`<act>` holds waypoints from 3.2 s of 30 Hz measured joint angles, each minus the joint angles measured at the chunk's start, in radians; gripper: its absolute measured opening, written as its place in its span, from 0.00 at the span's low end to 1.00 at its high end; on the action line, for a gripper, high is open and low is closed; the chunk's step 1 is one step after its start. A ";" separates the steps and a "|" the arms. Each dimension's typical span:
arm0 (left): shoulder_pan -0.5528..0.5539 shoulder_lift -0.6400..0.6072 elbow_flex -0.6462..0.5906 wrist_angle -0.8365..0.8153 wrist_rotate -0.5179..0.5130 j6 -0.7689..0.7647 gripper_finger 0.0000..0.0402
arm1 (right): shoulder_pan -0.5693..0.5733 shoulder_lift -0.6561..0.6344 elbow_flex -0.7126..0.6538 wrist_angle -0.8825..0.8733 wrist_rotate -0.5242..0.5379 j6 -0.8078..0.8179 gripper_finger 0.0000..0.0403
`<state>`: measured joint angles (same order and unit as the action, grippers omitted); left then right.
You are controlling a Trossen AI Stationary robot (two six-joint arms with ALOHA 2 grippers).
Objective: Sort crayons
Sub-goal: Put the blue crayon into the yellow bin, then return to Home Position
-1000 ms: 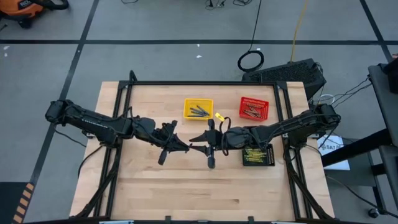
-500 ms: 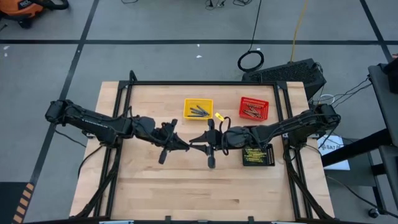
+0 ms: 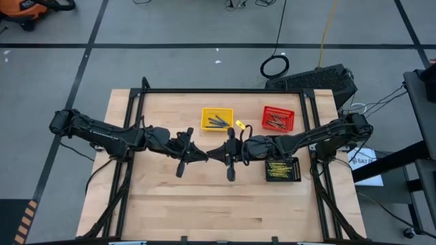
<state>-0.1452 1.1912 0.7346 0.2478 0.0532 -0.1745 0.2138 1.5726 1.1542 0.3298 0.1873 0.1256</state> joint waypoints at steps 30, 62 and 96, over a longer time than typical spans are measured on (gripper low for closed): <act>0.002 0.000 0.000 -0.281 -0.185 -0.003 0.23 | -0.432 0.001 0.000 -0.233 -0.112 -0.112 0.00; -0.007 0.000 0.000 -0.294 -0.182 -0.001 0.23 | -0.584 0.242 0.000 -0.331 -0.215 -0.137 0.06; -0.086 -0.218 0.001 -0.175 -0.106 0.042 0.22 | -0.540 -0.180 0.000 -0.651 -0.612 0.271 0.32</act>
<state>-0.2309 0.9733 0.7353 0.0732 -0.0531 -0.1323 -0.3265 1.3922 1.1545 -0.3210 -0.4246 0.3967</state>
